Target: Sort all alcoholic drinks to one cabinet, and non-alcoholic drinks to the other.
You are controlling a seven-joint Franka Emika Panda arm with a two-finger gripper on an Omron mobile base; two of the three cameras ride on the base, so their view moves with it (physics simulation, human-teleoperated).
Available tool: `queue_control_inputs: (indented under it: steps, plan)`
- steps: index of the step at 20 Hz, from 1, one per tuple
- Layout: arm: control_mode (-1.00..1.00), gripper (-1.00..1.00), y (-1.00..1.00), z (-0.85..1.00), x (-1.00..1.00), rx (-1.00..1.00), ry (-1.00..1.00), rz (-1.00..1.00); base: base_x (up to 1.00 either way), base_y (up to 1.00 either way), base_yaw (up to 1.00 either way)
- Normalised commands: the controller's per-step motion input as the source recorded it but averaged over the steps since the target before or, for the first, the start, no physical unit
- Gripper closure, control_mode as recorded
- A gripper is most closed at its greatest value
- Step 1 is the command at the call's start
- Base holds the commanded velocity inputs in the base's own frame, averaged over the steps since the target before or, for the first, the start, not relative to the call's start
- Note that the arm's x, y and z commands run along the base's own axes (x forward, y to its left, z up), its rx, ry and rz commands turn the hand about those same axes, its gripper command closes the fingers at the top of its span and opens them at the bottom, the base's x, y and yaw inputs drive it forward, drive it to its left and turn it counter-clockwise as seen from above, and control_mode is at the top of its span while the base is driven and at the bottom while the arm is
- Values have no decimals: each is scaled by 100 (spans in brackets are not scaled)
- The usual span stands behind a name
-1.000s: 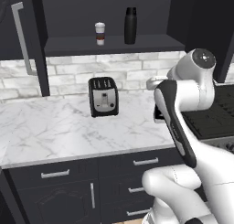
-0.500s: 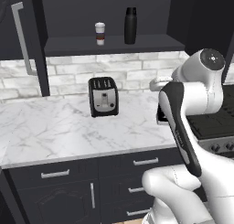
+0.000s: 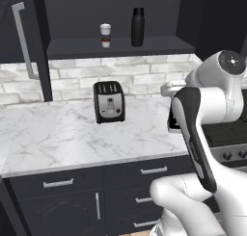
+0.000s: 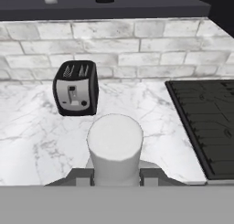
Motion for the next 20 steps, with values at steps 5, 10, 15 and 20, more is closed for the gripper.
queue_control_inputs:
  steps: [5,10,15,20]
  plan:
    - [-100,100,0,8,-18,0,0,0,0,0,0]
    - [-100,100,0,5,-18,0,0,0,0,0,0]
    - [-100,100,0,1,-14,0,0,0,0,0,0]
    - [-100,100,0,0,-12,0,0,0,0,0,0]
